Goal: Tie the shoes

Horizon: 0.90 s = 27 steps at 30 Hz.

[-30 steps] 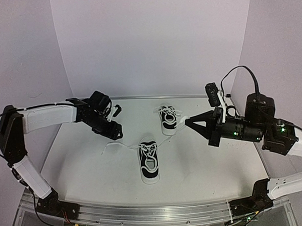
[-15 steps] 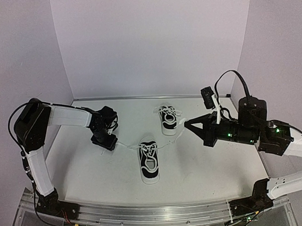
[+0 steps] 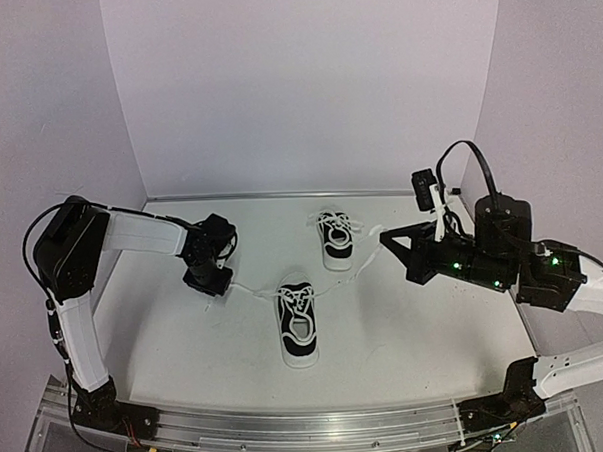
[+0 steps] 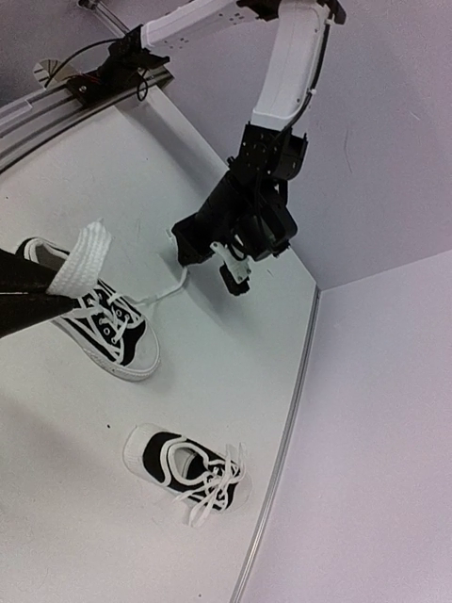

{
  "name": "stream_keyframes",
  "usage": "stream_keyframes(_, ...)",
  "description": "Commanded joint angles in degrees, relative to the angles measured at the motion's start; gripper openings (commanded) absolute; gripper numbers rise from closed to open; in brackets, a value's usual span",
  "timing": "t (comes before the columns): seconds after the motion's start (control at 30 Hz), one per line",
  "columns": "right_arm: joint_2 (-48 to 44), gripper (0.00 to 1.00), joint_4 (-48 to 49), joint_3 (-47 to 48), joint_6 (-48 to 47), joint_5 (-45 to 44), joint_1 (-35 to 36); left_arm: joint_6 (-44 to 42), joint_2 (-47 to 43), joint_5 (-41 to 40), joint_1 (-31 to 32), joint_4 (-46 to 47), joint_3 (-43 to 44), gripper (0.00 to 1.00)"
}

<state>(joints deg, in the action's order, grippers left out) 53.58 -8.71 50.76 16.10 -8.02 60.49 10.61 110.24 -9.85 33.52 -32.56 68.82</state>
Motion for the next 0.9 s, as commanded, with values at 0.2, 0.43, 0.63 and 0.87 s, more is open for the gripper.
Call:
stream_keyframes(0.2, 8.7, 0.00, -0.8, 5.2, 1.6, -14.3, 0.2, 7.1, -16.5, -1.4, 4.7, -6.4, -8.4, 0.00)
stream_keyframes(0.43, 23.0, 0.00, 5.9, 13.5, -0.8, -8.8, -2.6, 17.3, -40.7, 3.7, 15.2, -6.8, -20.2, 0.00)
stream_keyframes(0.63, 41.3, 0.00, 10.9, 29.2, -1.6, 4.8, -2.9, 24.6, -61.2, 7.0, 19.3, -9.2, -26.4, 0.00)
stream_keyframes(0.87, 61.3, 0.00, 12.1, 46.4, 2.6, 16.0, -0.4, 25.3, -67.9, 9.7, 21.5, -9.2, -28.9, 0.00)
